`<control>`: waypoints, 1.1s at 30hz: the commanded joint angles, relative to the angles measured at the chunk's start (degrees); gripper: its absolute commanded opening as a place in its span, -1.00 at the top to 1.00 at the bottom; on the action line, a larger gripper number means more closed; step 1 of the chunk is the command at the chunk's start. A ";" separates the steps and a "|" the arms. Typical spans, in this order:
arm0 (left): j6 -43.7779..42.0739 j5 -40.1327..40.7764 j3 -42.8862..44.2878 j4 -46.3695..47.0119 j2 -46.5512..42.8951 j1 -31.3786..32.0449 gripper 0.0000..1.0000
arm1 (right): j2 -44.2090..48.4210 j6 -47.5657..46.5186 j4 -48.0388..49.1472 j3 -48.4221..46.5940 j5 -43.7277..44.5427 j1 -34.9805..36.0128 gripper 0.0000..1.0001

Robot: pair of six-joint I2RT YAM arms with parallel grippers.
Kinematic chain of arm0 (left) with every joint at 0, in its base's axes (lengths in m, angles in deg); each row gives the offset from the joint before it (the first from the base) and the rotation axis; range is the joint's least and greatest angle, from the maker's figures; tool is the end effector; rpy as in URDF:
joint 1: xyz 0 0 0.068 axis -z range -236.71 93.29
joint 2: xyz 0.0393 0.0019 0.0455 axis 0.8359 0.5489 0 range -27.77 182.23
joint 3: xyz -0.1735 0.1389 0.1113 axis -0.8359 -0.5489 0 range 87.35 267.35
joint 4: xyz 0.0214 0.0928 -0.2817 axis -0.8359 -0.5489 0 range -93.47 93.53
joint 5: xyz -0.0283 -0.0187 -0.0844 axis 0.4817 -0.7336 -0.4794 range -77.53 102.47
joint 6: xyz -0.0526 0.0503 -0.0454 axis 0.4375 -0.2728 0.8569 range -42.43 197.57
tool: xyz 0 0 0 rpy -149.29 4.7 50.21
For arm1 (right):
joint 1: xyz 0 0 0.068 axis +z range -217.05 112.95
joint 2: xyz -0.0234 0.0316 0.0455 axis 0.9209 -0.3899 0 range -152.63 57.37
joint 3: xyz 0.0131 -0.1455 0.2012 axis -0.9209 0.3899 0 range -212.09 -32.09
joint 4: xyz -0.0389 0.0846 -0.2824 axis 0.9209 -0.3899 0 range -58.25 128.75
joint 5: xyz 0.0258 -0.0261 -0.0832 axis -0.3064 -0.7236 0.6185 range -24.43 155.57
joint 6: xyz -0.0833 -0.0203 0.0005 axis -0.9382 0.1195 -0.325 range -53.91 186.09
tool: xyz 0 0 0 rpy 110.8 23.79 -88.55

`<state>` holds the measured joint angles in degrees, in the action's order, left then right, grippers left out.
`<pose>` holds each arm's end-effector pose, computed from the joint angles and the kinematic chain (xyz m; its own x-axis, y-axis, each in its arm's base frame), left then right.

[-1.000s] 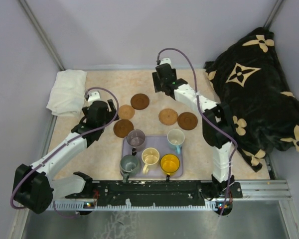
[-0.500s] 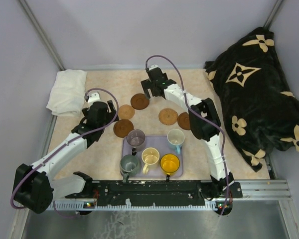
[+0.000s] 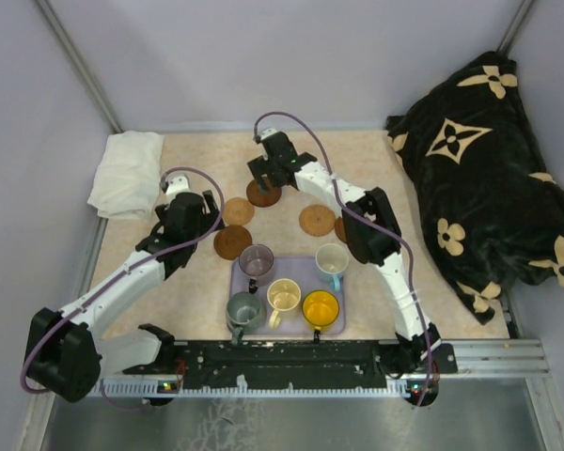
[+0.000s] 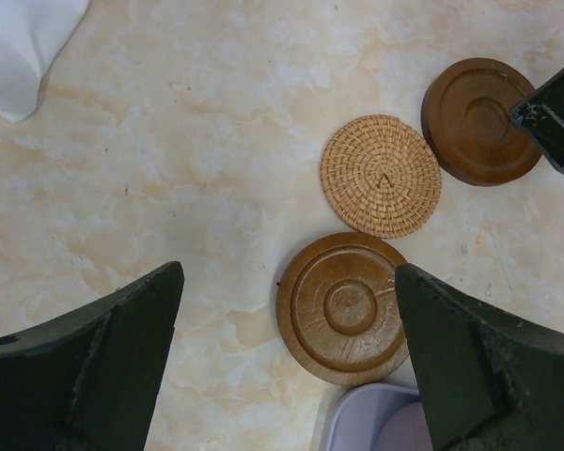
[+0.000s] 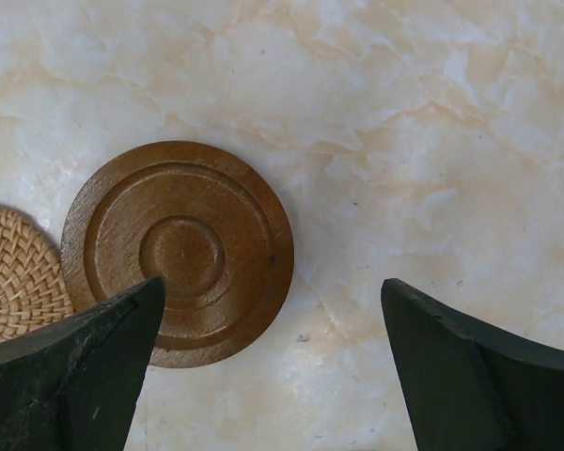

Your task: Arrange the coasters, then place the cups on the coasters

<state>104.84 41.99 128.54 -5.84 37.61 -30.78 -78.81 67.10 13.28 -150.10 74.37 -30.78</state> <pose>0.3039 -0.1063 0.1922 -0.4470 -0.2260 -0.8655 -0.2179 0.9659 -0.1397 0.4805 0.3382 0.1452 -0.5650 -0.3929 -0.7255 -0.4855 0.8693 -0.0927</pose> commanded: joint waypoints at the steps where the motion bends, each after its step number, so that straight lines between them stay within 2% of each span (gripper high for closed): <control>1: 0.68 0.44 -0.65 0.44 -0.33 -0.44 -0.99 | -2.37 -0.84 -1.29 -4.71 -1.53 0.38 -0.98; 8: 0.75 0.53 -0.70 0.49 -0.42 -0.61 -0.99 | -4.92 -1.06 -2.80 -6.87 -1.40 0.38 -0.98; 16: 0.76 0.54 -0.52 0.49 -0.42 -0.78 -0.99 | -7.34 -0.64 -5.53 -8.19 4.02 0.34 -0.97; 21: 0.70 0.39 -0.54 0.42 -0.35 -0.84 -0.99 | -7.96 1.37 -7.38 -8.01 7.17 -0.28 -0.78; 27: 0.73 0.44 -0.50 0.48 -0.26 -0.82 -0.99 | -7.28 7.47 -10.83 -6.52 7.21 -4.71 -0.70; 33: 0.69 0.13 -0.49 0.76 0.30 -0.97 -0.99 | -3.31 10.99 -10.98 0.23 8.12 -10.33 -0.67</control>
<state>104.88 42.01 128.12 -5.86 37.61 -31.37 -84.63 76.31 8.06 -154.87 78.00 -35.89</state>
